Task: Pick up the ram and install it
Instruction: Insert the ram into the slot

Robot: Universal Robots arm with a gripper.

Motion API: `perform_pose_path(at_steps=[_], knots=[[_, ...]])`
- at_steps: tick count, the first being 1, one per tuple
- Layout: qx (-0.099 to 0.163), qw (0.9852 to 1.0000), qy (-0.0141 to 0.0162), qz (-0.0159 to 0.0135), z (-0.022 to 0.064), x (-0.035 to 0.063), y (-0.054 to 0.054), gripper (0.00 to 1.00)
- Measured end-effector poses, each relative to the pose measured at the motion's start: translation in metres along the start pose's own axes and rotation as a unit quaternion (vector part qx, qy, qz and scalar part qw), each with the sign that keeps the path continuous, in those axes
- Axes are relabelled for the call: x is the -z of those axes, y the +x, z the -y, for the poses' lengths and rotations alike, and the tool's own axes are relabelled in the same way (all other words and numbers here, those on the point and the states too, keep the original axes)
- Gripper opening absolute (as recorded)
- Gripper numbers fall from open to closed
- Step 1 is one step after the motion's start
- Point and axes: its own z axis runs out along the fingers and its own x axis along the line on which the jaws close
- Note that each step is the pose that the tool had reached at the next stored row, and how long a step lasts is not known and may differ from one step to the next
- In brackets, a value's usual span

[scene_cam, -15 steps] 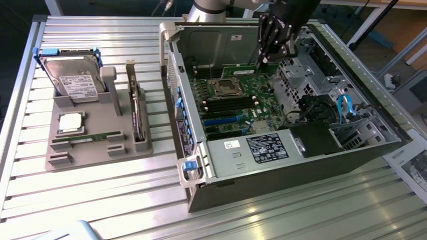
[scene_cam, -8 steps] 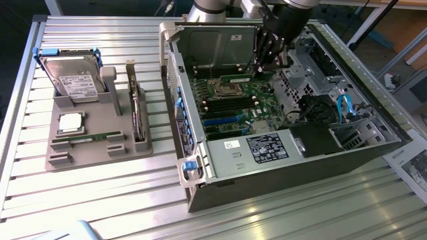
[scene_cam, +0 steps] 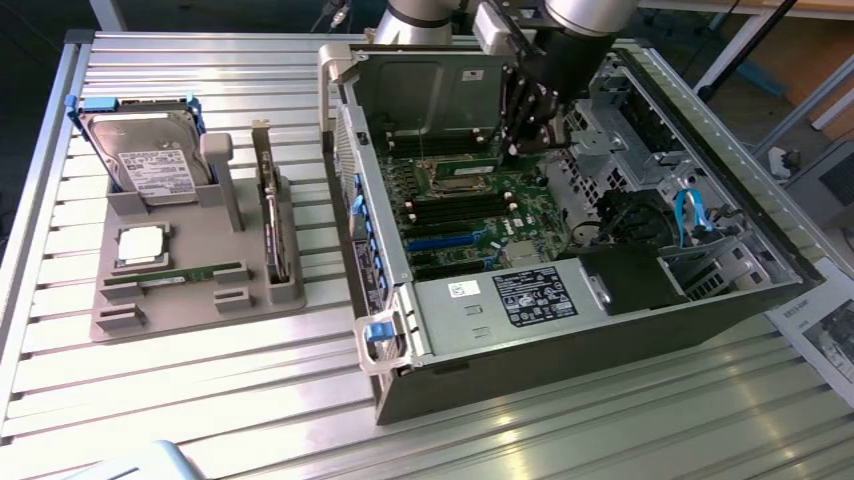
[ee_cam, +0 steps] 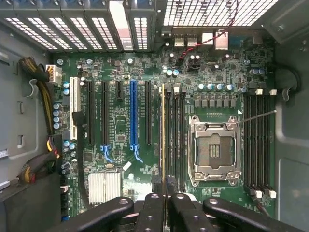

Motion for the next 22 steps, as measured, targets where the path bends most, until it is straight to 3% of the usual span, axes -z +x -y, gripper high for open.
perform_pose_path(at_steps=[17, 22], knots=[[0.0, 1.0, 0.0, -0.0001, -0.0017, -0.0361, 0.001, 0.12], [0.0, 1.0, 0.0, 0.0, -0.0014, -0.0513, 0.001, 0.12]])
